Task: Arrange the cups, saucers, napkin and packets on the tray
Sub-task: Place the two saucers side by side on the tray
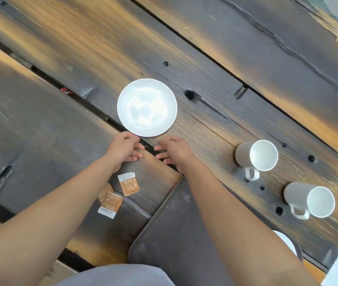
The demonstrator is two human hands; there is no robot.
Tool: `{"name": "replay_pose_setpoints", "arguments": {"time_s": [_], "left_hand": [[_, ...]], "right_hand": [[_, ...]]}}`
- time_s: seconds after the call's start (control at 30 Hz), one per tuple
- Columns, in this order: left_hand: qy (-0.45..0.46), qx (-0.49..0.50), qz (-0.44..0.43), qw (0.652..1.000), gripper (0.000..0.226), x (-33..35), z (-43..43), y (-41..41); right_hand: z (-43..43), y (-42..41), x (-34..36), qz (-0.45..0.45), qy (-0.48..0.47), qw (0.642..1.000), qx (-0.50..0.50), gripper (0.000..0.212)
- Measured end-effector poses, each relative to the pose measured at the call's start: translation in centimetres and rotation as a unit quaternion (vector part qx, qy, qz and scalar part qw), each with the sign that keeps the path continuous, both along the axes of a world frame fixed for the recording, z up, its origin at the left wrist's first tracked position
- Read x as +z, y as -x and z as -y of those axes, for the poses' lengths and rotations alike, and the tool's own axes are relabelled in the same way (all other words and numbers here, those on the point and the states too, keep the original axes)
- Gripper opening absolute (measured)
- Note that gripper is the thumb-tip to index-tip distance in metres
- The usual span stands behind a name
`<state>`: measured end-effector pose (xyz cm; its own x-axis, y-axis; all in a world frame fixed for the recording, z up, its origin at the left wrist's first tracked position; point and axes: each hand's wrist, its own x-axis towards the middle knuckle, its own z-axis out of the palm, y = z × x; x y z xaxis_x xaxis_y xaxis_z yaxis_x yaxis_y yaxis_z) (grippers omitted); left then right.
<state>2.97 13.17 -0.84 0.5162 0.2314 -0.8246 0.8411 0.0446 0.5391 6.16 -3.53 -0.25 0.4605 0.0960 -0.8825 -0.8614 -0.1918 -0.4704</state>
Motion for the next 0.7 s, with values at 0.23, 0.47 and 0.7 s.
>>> {"name": "replay_pose_setpoints", "arguments": {"time_s": [0.23,0.47,0.7], "left_hand": [[0.046,0.061,0.002,0.997,0.03,0.2,-0.2,-0.6],[0.014,0.08,0.02,0.996,0.021,-0.2,0.4,-0.6],[0.03,0.04,-0.003,0.999,0.017,0.5,0.8,0.1]], "right_hand": [[-0.8,-0.9,-0.2,0.0,-0.021,0.999,-0.035,0.032],[-0.8,-1.3,-0.2,0.022,-0.01,0.998,-0.053,0.014],[0.3,-0.7,0.8,0.029,0.012,0.997,-0.066,0.01]]}}
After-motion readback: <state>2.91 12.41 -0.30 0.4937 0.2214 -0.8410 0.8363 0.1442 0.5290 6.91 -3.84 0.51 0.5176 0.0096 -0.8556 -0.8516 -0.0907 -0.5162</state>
